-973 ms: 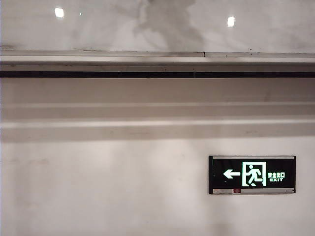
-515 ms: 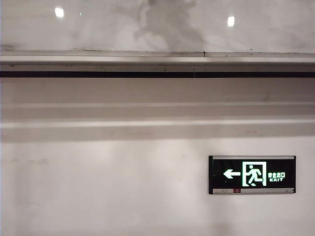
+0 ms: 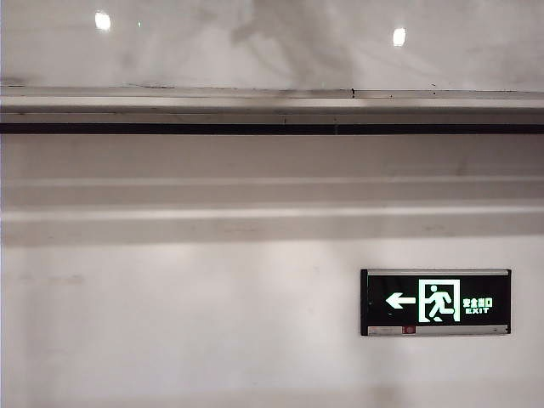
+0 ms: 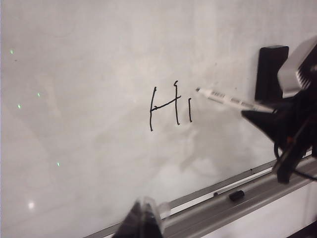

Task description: Take a marker from the whiteboard tray, write "Hi!" on the whiteboard, and then put the marker back vertically into the whiteboard tray.

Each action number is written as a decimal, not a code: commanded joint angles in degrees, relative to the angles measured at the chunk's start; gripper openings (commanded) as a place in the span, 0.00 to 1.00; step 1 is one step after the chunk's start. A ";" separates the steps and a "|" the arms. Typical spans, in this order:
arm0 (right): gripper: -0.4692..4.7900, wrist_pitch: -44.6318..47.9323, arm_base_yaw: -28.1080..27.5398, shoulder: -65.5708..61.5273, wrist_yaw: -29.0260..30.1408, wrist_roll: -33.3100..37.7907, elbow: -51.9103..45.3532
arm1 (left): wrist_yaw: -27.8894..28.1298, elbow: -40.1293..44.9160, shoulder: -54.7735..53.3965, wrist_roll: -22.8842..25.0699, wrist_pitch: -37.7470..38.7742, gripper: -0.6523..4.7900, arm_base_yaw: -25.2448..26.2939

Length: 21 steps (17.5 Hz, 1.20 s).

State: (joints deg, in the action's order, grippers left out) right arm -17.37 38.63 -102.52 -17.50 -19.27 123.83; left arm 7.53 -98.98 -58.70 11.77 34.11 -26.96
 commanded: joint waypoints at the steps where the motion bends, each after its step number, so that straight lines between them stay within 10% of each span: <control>1: 0.09 4.35 -0.15 -0.81 0.94 -0.31 0.46 | -0.24 -0.17 0.17 -0.22 -0.74 0.11 -0.07; 21: 0.09 6.62 -0.92 -2.78 -1.75 -0.28 0.52 | -0.24 -0.17 0.17 -0.24 -0.74 0.11 -0.07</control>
State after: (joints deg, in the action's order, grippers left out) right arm -11.99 37.69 -105.43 -18.63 -19.57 123.94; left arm 7.53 -98.98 -58.70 11.77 34.11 -26.96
